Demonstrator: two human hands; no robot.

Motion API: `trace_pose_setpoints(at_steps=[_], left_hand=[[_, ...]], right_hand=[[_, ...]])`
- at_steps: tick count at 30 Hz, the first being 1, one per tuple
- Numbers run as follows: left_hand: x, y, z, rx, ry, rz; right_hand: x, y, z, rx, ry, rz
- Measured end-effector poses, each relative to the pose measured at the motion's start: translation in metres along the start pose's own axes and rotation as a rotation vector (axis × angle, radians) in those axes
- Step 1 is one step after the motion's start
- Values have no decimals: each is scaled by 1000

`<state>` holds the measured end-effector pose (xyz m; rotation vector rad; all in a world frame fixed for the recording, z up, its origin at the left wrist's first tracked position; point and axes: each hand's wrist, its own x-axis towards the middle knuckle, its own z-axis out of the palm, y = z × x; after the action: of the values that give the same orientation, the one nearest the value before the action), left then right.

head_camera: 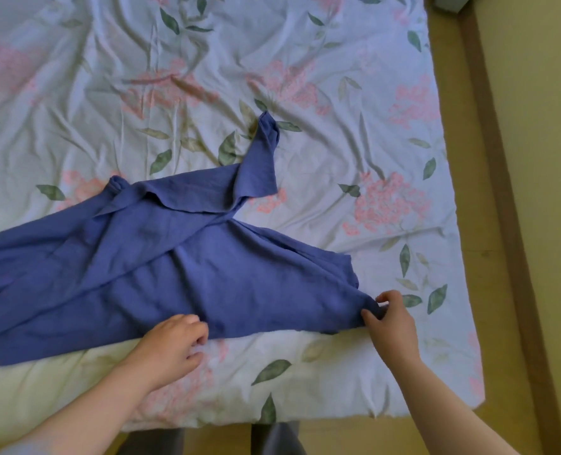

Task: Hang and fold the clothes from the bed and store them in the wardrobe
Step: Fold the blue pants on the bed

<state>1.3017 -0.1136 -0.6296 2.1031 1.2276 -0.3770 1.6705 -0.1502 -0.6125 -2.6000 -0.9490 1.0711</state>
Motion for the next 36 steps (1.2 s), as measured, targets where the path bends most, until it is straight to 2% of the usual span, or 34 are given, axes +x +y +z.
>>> trace_pose_setpoints(at_steps=[2, 6, 8, 12, 19, 23, 26, 29, 33, 36], left_hand=[[9, 7, 1, -16, -19, -45], [37, 28, -10, -195, 212, -18], [56, 39, -22, -222, 299, -31], [97, 51, -44, -211, 363, -14], [142, 57, -67, -172, 323, -77], [161, 56, -74, -80, 230, -97], [173, 55, -80, -70, 177, -103], [184, 54, -89, -59, 150, -105], [198, 53, -100, -194, 259, -155], [207, 54, -102, -218, 251, -182]], right_hand=[[2, 3, 2, -58, -26, -5], [11, -17, 4, 20, 148, -64], [19, -32, 7, 12, 127, -82], [36, -51, 12, 50, 45, -66], [54, -54, 14, 129, 4, -92], [60, -57, 9, 425, 57, -99], [72, -63, 4, 551, 81, -97], [86, -73, 3, 549, 78, -125], [106, -89, 4, 518, 153, -201], [117, -95, 6, 432, 99, -184]])
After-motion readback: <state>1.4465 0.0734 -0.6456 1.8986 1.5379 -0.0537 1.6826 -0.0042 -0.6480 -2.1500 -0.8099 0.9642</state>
